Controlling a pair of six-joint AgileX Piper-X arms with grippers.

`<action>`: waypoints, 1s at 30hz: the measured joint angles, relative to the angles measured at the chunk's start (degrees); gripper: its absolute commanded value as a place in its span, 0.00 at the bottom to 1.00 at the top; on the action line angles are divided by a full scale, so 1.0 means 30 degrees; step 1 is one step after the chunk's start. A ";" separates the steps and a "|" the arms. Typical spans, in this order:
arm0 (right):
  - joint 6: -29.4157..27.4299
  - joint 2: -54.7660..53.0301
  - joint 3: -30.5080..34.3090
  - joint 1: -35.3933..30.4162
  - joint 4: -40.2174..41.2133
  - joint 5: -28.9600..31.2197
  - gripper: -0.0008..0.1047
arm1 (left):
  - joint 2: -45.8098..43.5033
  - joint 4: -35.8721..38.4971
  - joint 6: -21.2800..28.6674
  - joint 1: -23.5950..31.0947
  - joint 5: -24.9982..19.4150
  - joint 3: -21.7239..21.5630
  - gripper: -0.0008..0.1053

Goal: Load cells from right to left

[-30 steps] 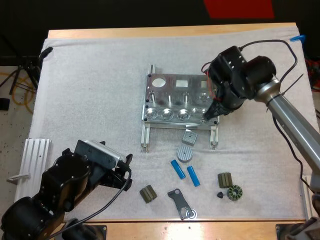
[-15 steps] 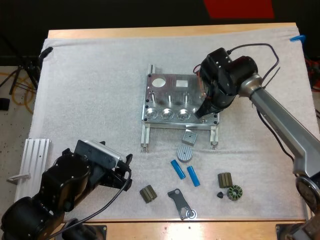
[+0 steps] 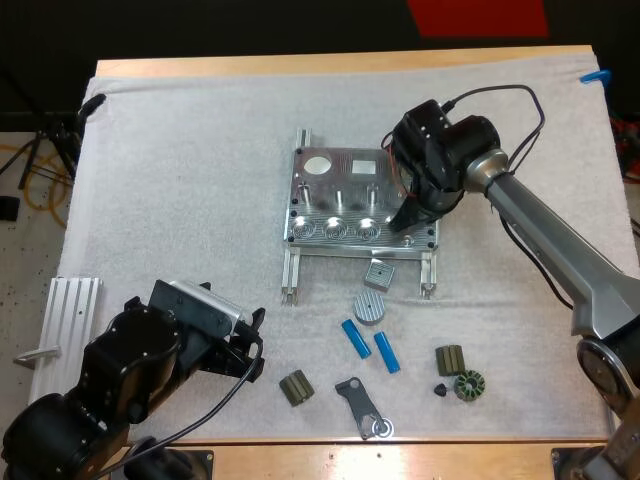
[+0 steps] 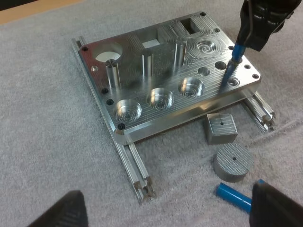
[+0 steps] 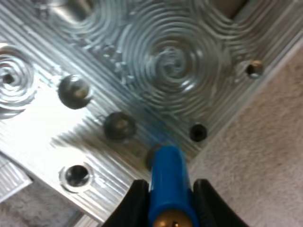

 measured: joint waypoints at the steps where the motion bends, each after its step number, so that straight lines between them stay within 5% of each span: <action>1: 0.0000 0.0000 0.0000 0.0000 0.0000 0.0006 0.07 | 0.0000 0.0000 0.0000 0.0000 0.0000 0.0000 0.65; 30: 0.0004 0.0421 0.0000 0.0000 0.0208 -0.0289 0.07 | 0.0000 0.0000 0.0000 0.0000 0.0000 0.0000 0.65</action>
